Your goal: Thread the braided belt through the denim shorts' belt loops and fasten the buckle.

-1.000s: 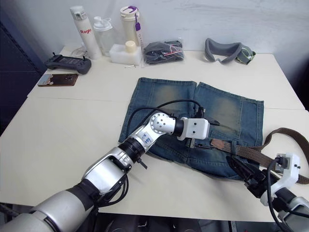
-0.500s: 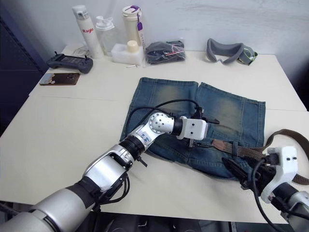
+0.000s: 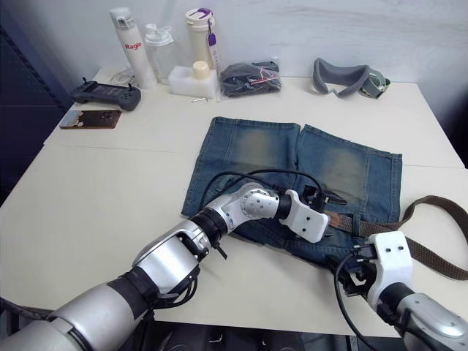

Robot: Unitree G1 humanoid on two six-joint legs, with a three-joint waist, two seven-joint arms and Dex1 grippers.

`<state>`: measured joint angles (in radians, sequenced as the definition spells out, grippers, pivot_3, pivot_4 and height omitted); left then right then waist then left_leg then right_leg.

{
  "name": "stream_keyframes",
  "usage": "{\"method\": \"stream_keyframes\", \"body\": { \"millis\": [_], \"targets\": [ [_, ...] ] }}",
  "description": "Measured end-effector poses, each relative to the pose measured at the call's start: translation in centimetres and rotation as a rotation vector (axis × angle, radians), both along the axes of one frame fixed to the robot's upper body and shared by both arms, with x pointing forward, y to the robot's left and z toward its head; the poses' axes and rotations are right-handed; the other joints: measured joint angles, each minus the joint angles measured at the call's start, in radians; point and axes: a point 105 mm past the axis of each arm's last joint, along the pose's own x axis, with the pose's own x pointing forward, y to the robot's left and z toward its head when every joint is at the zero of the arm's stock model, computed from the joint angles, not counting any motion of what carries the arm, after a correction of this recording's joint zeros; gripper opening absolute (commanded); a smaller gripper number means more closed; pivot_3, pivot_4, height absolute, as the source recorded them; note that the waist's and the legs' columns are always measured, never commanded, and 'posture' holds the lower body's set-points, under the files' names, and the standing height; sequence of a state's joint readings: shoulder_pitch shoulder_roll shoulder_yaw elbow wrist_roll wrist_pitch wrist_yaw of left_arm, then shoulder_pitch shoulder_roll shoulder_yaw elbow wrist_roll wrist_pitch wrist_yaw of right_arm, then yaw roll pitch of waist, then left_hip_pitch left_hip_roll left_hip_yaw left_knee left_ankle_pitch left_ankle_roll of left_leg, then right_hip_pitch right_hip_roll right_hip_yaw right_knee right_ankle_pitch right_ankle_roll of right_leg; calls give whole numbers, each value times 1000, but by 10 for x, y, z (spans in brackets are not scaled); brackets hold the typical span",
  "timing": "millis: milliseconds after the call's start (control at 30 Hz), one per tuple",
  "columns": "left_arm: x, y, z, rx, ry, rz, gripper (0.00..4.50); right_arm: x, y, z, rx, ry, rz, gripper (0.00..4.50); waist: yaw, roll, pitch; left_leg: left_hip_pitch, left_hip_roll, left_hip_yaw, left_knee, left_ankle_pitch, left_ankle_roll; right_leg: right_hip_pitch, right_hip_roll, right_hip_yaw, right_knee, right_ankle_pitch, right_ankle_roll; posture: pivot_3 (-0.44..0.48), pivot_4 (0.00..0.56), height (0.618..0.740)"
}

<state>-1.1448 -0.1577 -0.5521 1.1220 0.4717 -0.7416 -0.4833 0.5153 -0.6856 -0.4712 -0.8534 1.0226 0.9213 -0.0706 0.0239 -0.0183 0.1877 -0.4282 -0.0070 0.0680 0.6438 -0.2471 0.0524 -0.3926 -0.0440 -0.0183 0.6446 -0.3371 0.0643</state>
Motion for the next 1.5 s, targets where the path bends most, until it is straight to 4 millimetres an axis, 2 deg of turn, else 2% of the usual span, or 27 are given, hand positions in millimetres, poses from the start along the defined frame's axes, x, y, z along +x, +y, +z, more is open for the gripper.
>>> {"method": "stream_keyframes", "body": {
  "millis": [67,133,200,333,467,733,800,900,1067,1100,1267,1500],
  "targets": [
    [1,0,2,-5,-6,1,4225,-1,-4,-5,32,2,-56,1725,-1,0,0,0,0,0,1,0,0,0,0,0,1,0,0,0,150,738],
    [1,0,3,-6,-8,0,4225,-1,-5,-6,51,2,-76,1025,-1,1,0,0,0,0,1,0,0,0,0,0,1,0,0,0,150,738],
    [1,-1,2,-4,-15,2,4225,-1,-6,-8,61,3,-95,18,-1,1,-1,0,0,0,1,0,0,0,0,0,2,0,0,0,150,738],
    [5,1,-13,59,-37,39,4225,0,-8,-9,66,7,-116,18,-1,1,-1,0,0,0,1,0,0,0,0,0,2,0,0,0,150,738],
    [-1,-13,-21,69,-79,56,4225,5,-8,-8,69,-6,-132,18,0,0,-1,0,0,0,3,0,0,1,0,0,1,0,0,0,150,738],
    [1,-13,-23,78,-67,76,4225,3,-8,-12,67,13,-141,18,-2,0,-1,1,0,0,2,0,0,1,0,0,1,0,0,0,150,738],
    [4,-12,-24,84,-67,98,3677,4,-8,-11,67,10,-139,0,-3,0,-1,1,0,0,3,0,0,2,0,0,1,0,0,0,150,738],
    [10,-10,-27,98,-64,139,2509,6,-5,-10,77,3,-132,0,-6,-1,-2,2,0,0,2,0,0,2,0,0,2,0,0,0,150,738],
    [14,-9,-26,93,-59,172,199,7,-4,-13,77,12,-126,0,-7,-1,-2,2,0,0,2,0,0,2,0,0,2,0,0,0,150,738],
    [15,-9,-25,85,-57,176,72,7,-4,-14,77,18,-128,0,-7,-1,-2,2,0,0,2,0,0,2,0,0,2,0,0,0,150,738],
    [19,-4,-19,72,-63,180,72,10,-5,-16,78,25,-128,0,-6,-1,-2,2,0,0,2,0,0,1,0,0,3,0,0,0,150,738],
    [26,16,12,22,-36,156,72,15,-4,-15,79,21,-117,0,-12,0,-2,2,0,0,2,0,0,1,0,0,3,0,-1,0,150,738]
  ]
}}
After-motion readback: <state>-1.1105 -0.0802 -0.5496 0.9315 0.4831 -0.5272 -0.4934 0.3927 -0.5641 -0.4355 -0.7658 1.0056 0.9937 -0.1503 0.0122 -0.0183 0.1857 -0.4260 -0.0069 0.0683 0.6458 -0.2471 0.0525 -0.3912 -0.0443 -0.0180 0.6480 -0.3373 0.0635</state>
